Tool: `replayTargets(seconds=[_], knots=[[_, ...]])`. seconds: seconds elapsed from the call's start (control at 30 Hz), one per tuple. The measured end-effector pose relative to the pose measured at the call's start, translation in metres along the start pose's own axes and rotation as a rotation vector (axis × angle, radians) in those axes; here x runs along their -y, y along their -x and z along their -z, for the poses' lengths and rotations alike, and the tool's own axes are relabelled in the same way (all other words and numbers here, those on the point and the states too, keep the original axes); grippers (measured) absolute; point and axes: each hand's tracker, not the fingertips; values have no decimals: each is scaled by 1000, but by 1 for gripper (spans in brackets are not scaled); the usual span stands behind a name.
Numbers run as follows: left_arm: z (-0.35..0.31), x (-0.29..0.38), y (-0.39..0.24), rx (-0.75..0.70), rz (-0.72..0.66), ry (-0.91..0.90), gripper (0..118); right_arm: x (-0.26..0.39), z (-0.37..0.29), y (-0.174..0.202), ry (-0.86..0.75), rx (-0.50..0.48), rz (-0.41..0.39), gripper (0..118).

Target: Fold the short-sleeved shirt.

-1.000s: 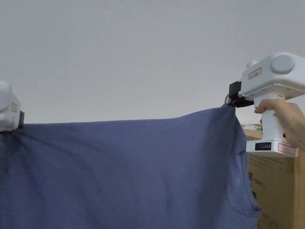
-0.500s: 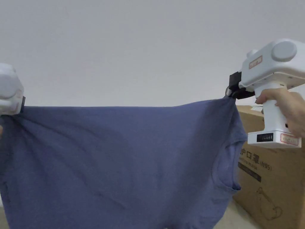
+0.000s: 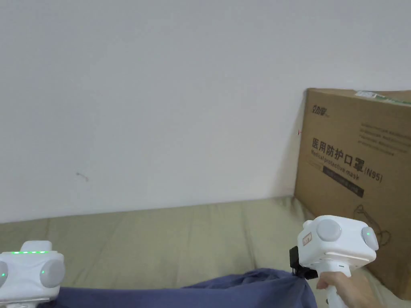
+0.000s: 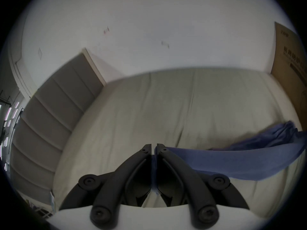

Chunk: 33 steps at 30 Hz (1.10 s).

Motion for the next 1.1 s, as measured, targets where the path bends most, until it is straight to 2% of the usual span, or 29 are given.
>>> replayTargets(seconds=[0.13, 0.27, 0.33, 0.6, 0.63, 0.7, 0.77, 0.87, 0.9, 1.0, 1.1], knots=[[19, 43, 4, 18, -27, 43, 4, 32, 21, -14, 51, 43, -8, 2], [2, 81, 32, 54, -86, 84, 4, 67, -2, -23, 62, 9, 9, 2], [-20, 102, 46, 82, -125, 78, 4, 83, -18, -25, 53, 1, -6, 2], [-148, 233, 93, 89, 32, 42, 4, 221, -123, -39, 44, -47, -65, 2], [-165, 250, 100, 56, 45, 25, 4, 249, -145, -33, 52, -52, -63, 2], [-194, 289, 114, 39, 63, 25, 4, 300, -174, -44, 70, -75, -42, 2], [-215, 320, 128, 45, 78, 43, 4, 341, -191, -61, 93, -53, -44, 2], [-244, 367, 148, 98, 10, 102, 4, 409, -223, -79, 112, -56, -16, 2], [-253, 382, 152, 96, 23, 109, 4, 425, -224, -95, 123, -60, 4, 2], [-268, 415, 158, 77, 77, 128, 4, 465, -239, -108, 148, -45, 23, 2], [-279, 437, 165, 136, 44, 161, 4, 482, -242, -115, 131, -51, -7, 2]])
